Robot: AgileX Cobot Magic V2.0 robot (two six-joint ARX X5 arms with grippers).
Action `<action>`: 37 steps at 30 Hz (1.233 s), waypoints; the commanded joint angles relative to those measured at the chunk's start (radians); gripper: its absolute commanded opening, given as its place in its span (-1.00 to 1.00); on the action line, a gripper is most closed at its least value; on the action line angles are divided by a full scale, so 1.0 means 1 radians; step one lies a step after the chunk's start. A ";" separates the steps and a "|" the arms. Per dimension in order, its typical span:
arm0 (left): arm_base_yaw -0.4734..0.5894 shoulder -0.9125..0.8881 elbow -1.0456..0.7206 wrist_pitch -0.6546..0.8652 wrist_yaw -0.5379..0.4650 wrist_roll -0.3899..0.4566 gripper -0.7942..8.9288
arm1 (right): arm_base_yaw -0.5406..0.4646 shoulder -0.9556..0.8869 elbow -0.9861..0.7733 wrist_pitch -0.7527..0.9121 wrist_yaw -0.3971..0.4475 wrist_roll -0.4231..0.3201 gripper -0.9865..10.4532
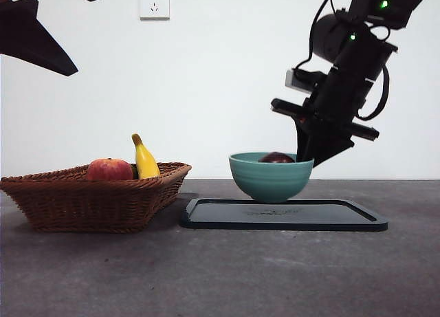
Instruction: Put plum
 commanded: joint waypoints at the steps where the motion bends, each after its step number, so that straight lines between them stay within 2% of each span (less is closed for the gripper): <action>1: -0.005 0.006 0.007 0.002 0.008 0.012 -0.01 | 0.003 0.036 0.024 0.017 -0.003 -0.010 -0.81; 20: -0.005 0.006 0.007 -0.001 0.008 0.012 -0.01 | 0.003 0.070 0.024 -0.001 -0.002 -0.023 -0.80; 22: -0.005 0.006 0.007 -0.002 0.008 0.012 -0.01 | 0.003 0.070 0.024 -0.002 -0.002 -0.023 -0.74; 25: -0.005 0.006 0.007 -0.002 0.008 0.012 -0.01 | 0.003 0.070 0.024 -0.004 -0.002 -0.018 -0.54; 37: -0.005 0.006 0.007 -0.001 0.008 0.013 -0.01 | -0.006 0.025 0.027 -0.008 0.002 -0.011 -0.53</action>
